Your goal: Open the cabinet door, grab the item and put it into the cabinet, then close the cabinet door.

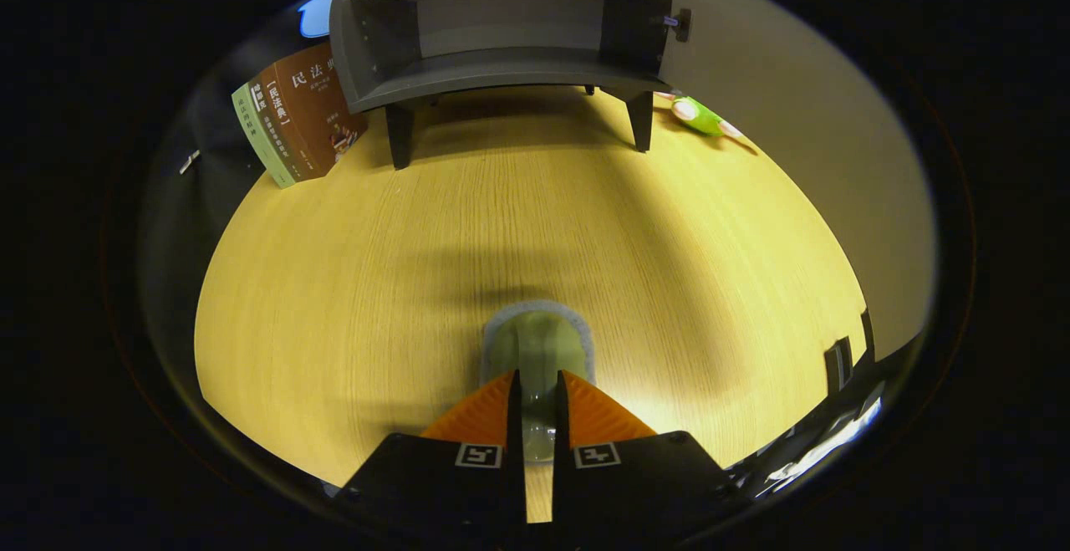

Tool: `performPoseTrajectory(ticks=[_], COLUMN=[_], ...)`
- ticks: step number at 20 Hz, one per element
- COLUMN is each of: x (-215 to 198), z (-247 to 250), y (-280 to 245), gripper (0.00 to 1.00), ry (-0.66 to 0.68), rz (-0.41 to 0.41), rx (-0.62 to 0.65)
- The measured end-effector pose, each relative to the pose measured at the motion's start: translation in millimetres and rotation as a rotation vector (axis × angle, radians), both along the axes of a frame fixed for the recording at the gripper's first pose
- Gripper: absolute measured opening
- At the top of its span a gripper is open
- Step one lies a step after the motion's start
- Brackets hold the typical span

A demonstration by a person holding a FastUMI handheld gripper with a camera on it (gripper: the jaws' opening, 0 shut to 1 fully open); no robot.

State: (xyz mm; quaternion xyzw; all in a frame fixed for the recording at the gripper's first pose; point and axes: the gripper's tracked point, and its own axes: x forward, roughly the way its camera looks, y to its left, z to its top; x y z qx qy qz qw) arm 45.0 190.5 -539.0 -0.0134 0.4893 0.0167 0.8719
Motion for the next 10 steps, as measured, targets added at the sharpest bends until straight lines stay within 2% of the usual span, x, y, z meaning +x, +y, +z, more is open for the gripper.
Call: performPoseTrajectory(ticks=[4,10], x=[6.5,18.9], z=[26.7,106.4], y=[1.7,1.9], gripper=[0.16,0.16], ry=[-0.043,-0.148], rz=[-0.003,0.001], rx=[0.041,0.075])
